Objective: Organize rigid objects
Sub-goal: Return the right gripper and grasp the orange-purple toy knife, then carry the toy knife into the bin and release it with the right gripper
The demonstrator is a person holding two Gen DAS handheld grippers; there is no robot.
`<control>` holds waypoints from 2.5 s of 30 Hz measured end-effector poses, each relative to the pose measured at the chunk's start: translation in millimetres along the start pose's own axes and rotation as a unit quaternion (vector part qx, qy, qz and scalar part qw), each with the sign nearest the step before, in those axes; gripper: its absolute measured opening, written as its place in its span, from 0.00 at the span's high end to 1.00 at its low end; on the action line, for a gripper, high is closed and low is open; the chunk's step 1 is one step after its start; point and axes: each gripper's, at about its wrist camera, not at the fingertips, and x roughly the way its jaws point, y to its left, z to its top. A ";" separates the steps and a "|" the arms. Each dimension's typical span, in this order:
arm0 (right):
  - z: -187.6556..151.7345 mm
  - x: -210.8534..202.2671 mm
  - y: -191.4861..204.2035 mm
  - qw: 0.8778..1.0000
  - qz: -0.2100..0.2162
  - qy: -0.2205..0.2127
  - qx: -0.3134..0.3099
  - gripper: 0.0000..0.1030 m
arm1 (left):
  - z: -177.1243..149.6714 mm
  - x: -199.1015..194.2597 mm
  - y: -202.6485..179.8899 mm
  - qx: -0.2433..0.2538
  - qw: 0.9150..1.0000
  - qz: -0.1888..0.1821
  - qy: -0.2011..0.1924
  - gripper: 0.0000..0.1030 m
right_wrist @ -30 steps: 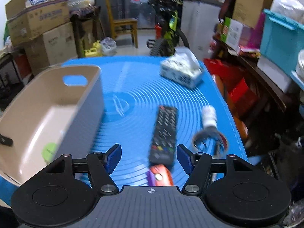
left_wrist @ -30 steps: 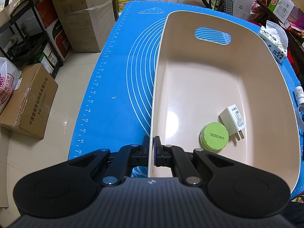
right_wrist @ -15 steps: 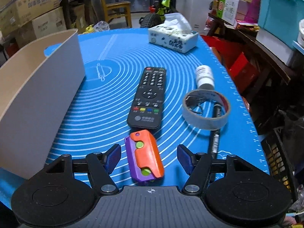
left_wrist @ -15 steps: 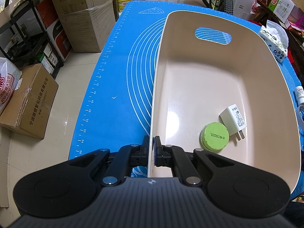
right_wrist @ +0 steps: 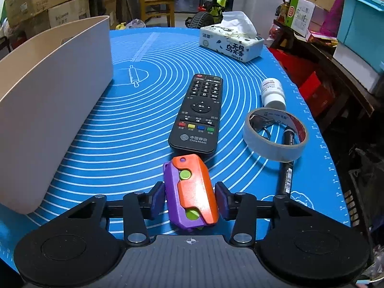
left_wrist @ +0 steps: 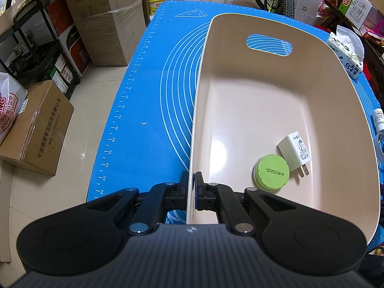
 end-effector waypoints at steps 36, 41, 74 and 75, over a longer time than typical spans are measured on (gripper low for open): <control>94.2 -86.3 96.2 0.979 0.052 -0.176 -0.094 0.53 | -0.3 -0.3 1.1 0.001 1.000 0.001 0.000 0.94; 116.8 -69.2 135.2 0.976 0.094 -0.147 -0.132 0.53 | -0.4 -0.4 1.1 0.001 1.000 0.001 0.000 0.94; 120.4 33.7 235.4 0.972 0.103 0.117 -0.177 0.53 | 0.3 0.8 0.8 0.004 1.000 -0.001 0.000 0.95; 120.1 33.7 235.6 0.972 0.103 0.119 -0.177 0.53 | 0.3 0.7 1.0 0.004 1.000 -0.001 0.000 0.95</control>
